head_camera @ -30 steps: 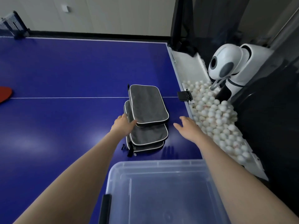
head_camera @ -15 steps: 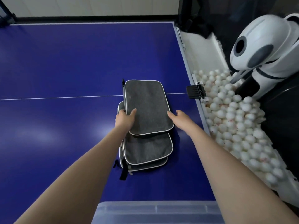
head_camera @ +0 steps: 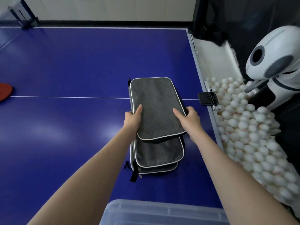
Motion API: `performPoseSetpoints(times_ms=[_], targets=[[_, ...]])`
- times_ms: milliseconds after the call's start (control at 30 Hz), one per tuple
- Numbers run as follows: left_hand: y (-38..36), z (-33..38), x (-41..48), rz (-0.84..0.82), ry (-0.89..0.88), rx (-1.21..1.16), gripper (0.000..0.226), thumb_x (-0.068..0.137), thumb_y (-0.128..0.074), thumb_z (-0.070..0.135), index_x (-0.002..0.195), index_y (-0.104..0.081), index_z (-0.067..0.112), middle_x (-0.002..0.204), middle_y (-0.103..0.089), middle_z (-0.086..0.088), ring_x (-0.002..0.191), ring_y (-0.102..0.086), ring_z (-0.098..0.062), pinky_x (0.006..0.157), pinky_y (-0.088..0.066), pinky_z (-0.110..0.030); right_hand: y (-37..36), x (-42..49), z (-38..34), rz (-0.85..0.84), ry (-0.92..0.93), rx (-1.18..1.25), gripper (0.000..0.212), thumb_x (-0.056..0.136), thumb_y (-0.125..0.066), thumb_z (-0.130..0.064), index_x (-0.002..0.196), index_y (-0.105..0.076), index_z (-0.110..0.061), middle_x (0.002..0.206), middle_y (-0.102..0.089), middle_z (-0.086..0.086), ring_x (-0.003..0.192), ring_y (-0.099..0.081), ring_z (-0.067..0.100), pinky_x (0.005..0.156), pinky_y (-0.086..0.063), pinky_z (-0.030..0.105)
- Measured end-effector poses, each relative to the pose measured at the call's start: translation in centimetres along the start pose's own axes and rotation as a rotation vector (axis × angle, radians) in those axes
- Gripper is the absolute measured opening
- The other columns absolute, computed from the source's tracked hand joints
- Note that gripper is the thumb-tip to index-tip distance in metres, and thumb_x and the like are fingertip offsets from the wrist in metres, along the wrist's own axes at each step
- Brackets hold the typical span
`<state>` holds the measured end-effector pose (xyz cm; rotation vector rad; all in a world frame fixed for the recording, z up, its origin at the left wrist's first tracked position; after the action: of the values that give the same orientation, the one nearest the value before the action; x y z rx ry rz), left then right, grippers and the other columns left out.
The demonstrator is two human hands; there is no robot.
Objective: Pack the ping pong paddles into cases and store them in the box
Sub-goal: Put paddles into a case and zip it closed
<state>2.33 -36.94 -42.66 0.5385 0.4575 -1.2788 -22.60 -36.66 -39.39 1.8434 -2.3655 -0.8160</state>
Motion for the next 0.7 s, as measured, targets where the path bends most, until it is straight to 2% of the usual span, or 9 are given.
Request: performPoseSetpoints(times_ms=[100, 200, 333, 467, 533, 633, 700], targets=[[1.8, 1.2, -2.7, -0.008, -0.007, -0.077, 0.068, 0.087, -0.057, 0.058, 0.127, -0.048, 0.004, 0.121, -0.06, -0.007, 0.099, -0.061, -0.022, 0.067, -0.048, -0.03, 0.2, -2.5, -2.4, -0.009, 0.053, 0.045, 0.051, 0.085, -0.066, -0.043, 0.124, -0.053, -0.013, 0.119, -0.061, 0.001, 0.11, -0.058, 0.021, 0.098, -0.048, 0.044], [4.3, 2.2, -5.9, -0.011, -0.033, -0.132, 0.066, 0.085, -0.06, 0.057, 0.127, -0.051, 0.006, 0.115, -0.063, -0.005, 0.087, -0.062, -0.016, 0.06, -0.047, -0.026, -0.1, -5.3, -5.2, -0.039, 0.098, 0.075, 0.048, 0.085, -0.066, -0.041, 0.122, -0.056, -0.013, 0.119, -0.062, 0.002, 0.109, -0.06, 0.021, 0.097, -0.049, 0.044], [9.0, 2.8, -10.3, 0.005, -0.051, -0.201, 0.063, 0.084, -0.062, 0.056, 0.124, -0.054, 0.007, 0.112, -0.066, -0.004, 0.089, -0.065, -0.018, 0.062, -0.05, -0.029, -1.6, -9.4, -8.7, -0.096, 0.152, 0.08, 0.053, 0.085, -0.066, -0.042, 0.127, -0.053, -0.012, 0.124, -0.059, 0.004, 0.113, -0.058, 0.021, 0.099, -0.048, 0.043], [14.9, 2.6, -14.2, 0.051, -0.085, -0.284, 0.057, 0.085, -0.062, 0.056, 0.115, -0.06, 0.008, 0.101, -0.069, -0.003, 0.09, -0.067, -0.02, 0.069, -0.053, -0.034, -3.5, -14.4, -12.3, -0.156, 0.247, 0.11, 0.043, 0.084, -0.068, -0.037, 0.119, -0.057, -0.014, 0.11, -0.066, -0.002, 0.101, -0.063, 0.015, 0.093, -0.052, 0.039], [17.8, 2.1, -15.9, 0.075, -0.11, -0.331, 0.059, 0.085, -0.062, 0.056, 0.118, -0.057, 0.007, 0.106, -0.069, -0.005, 0.094, -0.067, -0.022, 0.077, -0.055, -0.037, -4.9, -17.3, -13.6, -0.177, 0.305, 0.112, 0.039, 0.084, -0.07, -0.034, 0.116, -0.058, -0.014, 0.107, -0.067, -0.003, 0.097, -0.064, 0.011, 0.089, -0.052, 0.032], [22.7, 1.0, -18.5, 0.141, -0.177, -0.385, 0.06, 0.084, -0.063, 0.056, 0.118, -0.057, 0.007, 0.108, -0.069, -0.006, 0.094, -0.068, -0.023, 0.081, -0.056, -0.039, -7.6, -21.9, -15.0, -0.221, 0.384, 0.145, 0.029, 0.085, -0.07, -0.028, 0.109, -0.058, -0.019, 0.099, -0.066, -0.012, 0.085, -0.063, -0.007, 0.073, -0.049, 0.01], [26.4, -0.1, -20.2, 0.186, -0.207, -0.424, 0.058, 0.082, -0.064, 0.057, 0.113, -0.059, 0.008, 0.107, -0.07, -0.006, 0.093, -0.069, -0.022, 0.078, -0.057, -0.038, -9.7, -25.1, -15.6, -0.23, 0.425, 0.154, 0.03, 0.085, -0.071, -0.026, 0.11, -0.056, -0.019, 0.096, -0.065, -0.015, 0.084, -0.062, -0.009, 0.071, -0.047, 0.008]])
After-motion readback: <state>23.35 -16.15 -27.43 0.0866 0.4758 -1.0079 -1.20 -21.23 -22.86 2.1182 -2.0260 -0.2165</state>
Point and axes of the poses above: each hand's wrist, its own x-axis towards the middle knuckle, its own y-axis out of the back of the hand, z = x × y, the point moved 10 cm from there along x, towards the middle knuckle
